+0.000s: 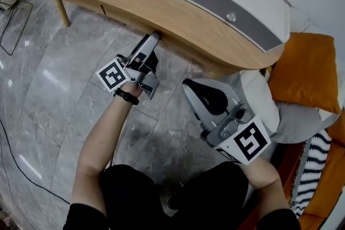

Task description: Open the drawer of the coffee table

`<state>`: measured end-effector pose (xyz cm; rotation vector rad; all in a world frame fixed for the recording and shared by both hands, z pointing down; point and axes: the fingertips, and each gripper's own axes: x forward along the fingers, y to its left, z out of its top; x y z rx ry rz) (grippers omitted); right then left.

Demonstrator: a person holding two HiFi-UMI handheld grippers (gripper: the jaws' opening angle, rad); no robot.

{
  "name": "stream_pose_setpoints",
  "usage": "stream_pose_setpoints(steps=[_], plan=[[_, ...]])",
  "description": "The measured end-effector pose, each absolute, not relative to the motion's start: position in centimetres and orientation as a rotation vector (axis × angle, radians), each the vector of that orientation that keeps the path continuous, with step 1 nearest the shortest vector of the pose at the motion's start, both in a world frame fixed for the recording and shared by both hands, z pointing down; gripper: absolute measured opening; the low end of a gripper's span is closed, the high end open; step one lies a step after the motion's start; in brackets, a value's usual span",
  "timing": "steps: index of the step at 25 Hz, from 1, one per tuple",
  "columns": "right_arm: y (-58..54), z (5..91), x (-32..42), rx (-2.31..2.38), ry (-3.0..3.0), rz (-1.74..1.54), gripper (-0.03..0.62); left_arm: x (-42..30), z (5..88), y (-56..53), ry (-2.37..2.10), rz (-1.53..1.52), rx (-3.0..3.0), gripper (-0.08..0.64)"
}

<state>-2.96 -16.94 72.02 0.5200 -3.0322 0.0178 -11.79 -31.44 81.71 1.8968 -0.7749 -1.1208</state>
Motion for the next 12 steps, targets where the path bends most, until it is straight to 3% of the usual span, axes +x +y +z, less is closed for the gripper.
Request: stream_pose_setpoints(steps=[12], plan=[[-16.4, 70.5, -2.7, 0.483, -3.102, 0.098, 0.005, -10.2, 79.6, -31.9, -0.638, -1.122, 1.953, 0.299]])
